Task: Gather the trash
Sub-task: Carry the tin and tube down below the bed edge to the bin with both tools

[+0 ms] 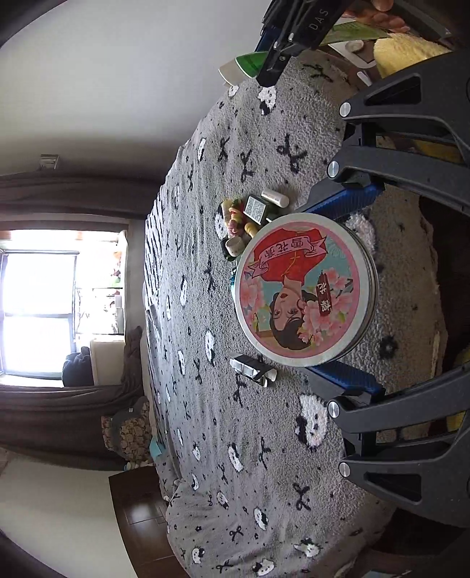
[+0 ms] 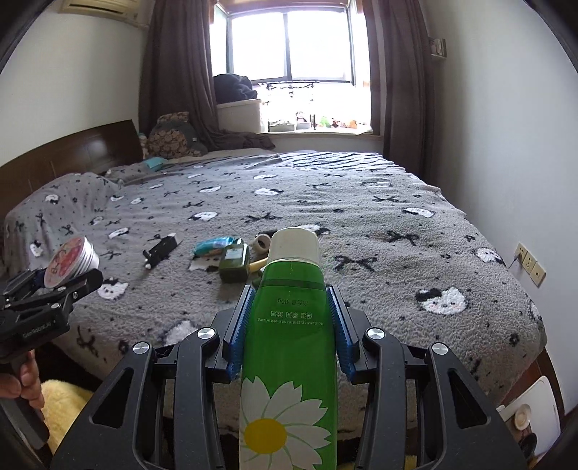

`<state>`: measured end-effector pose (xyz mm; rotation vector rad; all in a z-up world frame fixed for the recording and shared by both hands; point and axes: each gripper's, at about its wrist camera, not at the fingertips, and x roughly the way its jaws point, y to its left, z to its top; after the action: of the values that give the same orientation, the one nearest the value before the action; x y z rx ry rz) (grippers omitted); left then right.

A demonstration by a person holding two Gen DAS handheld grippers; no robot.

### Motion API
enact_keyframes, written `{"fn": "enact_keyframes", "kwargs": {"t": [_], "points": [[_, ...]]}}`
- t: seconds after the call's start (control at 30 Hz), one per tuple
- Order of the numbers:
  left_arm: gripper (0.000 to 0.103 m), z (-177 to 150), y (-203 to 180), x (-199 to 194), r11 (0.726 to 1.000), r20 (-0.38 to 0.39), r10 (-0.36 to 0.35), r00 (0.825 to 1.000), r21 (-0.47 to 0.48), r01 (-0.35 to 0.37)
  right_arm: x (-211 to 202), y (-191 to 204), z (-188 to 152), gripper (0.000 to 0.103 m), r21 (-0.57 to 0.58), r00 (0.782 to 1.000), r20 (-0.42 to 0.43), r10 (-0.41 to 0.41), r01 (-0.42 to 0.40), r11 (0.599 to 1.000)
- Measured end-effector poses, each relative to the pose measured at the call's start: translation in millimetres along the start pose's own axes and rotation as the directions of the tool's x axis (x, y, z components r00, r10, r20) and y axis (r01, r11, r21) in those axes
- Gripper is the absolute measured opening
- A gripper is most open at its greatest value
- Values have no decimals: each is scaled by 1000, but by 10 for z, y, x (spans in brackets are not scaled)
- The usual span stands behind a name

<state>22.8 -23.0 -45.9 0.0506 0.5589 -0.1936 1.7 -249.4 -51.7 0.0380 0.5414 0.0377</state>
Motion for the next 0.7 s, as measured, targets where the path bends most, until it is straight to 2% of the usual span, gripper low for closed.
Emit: {"fn": "enact_keyframes", "kwargs": {"t": [0.17, 0.37, 0.57, 0.7], "points": [[66, -309, -89, -89, 999, -48, -32, 998, 10, 32, -69, 107, -286, 42, -12, 997, -70, 41, -42, 999], [66, -733, -180, 1, 998, -155, -61, 986, 21, 65, 20, 209, -656, 42, -24, 984, -170, 56, -61, 998], [66, -1146, -187, 178, 997, -269, -72, 960, 19, 80, 260, 272, -1100, 42, -29, 945, -317, 80, -94, 995], [66, -1431, -154, 324, 996, -355, -79, 932, 4, 86, 416, 310, -1306, 42, -15, 916, -387, 107, -122, 992]]}}
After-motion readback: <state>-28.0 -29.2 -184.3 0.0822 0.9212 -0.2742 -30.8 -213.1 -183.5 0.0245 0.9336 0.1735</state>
